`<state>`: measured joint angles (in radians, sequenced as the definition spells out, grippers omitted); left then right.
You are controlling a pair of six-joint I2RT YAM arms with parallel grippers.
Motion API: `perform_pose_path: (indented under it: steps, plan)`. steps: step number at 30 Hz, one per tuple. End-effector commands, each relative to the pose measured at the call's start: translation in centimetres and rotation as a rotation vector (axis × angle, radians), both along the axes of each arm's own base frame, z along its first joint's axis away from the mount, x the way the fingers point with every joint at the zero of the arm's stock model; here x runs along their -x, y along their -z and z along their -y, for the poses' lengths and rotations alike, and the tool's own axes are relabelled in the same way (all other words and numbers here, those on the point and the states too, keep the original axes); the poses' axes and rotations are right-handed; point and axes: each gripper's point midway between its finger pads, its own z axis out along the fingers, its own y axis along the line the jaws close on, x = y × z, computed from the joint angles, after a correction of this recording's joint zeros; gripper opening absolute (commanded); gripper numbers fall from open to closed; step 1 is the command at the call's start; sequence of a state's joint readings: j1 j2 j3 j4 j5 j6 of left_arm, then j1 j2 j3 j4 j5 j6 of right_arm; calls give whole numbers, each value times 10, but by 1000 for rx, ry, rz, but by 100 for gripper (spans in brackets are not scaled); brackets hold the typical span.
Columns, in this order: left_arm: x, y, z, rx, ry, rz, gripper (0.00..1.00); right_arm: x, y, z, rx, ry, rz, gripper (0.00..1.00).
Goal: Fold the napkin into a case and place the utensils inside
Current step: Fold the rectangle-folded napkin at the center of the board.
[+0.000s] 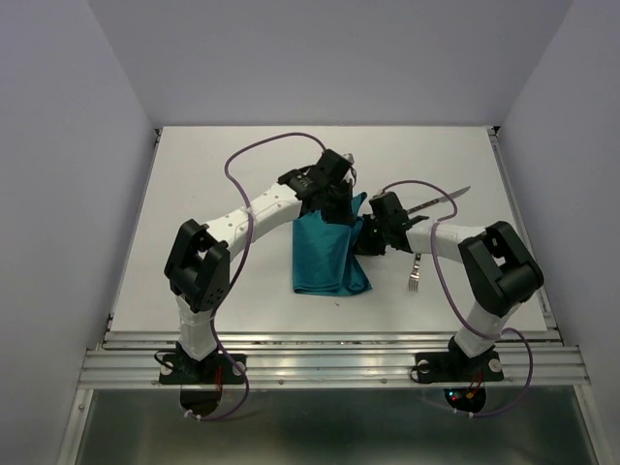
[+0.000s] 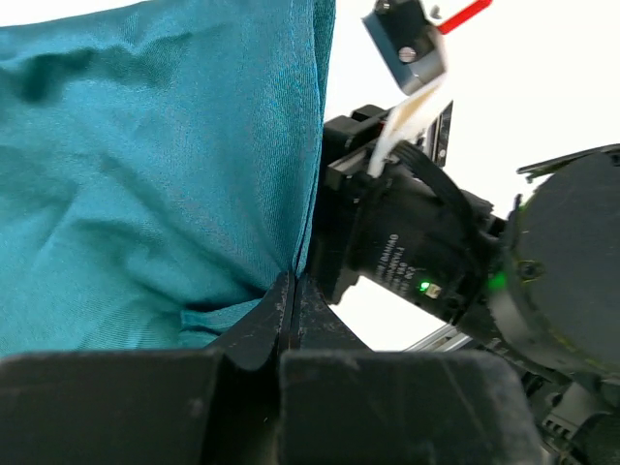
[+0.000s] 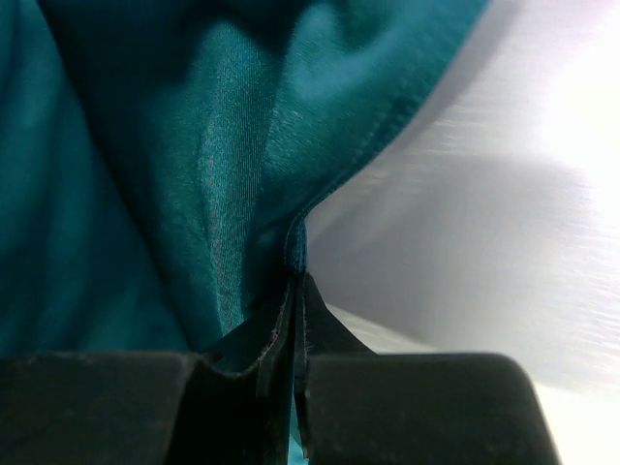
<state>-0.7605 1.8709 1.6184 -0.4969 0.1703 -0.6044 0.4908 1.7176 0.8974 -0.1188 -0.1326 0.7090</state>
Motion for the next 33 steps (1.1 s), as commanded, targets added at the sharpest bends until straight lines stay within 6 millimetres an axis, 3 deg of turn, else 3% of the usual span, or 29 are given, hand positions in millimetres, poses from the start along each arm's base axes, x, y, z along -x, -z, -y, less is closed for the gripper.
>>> perform_pose_path:
  steps: [1, 8, 19, 23, 33]
  plan:
    - [-3, -25, 13, 65, 11, 30, 0, 4, 11, -5, 28, -9, -36, 4]
    - [-1, -17, 10, 47, -1, 14, 0, 1, -3, 15, 93, 62, 20, 8]
    - [-2, -3, 12, 45, -22, -13, 0, 9, -38, 60, 221, 185, 121, 34]
    - [-4, 3, 15, 45, -28, -23, 0, 13, -52, 72, 239, 226, 157, 35]
    - [2, 14, 23, 45, -9, -51, 0, 22, -53, 88, 270, 278, 167, 36]
